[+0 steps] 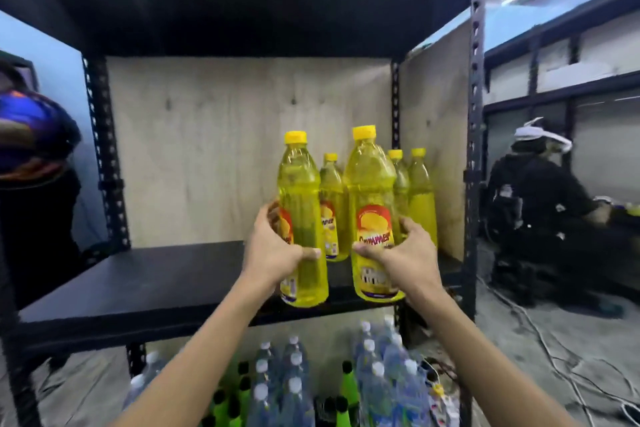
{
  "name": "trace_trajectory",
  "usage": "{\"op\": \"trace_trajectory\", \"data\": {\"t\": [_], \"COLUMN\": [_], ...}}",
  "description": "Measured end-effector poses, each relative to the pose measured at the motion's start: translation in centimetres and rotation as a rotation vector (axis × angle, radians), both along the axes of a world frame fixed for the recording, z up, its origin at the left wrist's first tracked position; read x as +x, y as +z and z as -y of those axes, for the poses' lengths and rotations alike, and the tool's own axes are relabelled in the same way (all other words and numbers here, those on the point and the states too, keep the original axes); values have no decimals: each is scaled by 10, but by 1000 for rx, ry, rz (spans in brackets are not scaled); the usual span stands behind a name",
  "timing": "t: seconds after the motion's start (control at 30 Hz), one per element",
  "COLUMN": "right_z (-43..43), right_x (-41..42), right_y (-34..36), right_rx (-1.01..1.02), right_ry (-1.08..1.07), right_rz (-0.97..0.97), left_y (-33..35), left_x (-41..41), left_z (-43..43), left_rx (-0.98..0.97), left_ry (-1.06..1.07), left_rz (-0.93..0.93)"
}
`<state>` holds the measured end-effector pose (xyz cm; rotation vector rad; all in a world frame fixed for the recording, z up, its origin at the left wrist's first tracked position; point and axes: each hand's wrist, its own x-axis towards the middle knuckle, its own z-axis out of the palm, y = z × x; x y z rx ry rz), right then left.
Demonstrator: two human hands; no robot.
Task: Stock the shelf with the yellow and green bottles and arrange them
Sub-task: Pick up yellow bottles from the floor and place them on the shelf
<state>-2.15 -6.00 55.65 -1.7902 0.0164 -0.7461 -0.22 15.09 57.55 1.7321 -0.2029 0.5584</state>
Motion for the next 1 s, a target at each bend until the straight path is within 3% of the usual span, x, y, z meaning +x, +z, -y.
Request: {"op": "trace_trajectory", "data": {"t": [0.17, 0.4, 0.7, 1.0], "right_z": [-14, -21, -32, -38], "right_x": [69, 129, 152, 163], "right_y": [20, -3, -30, -44], "right_rx": [75, 30, -22, -17], "right_ry": [-78, -195, -261, -322], "right_rz": [5, -15, 40, 61], "left_y": [30, 13, -17, -27], "left_x": [87, 181, 253, 276], "left_z": [18, 17, 27, 35], "left_rx": [34, 16, 65, 152], "left_ry": [162, 290, 269, 178], "left_rz": [37, -48, -24, 49]}}
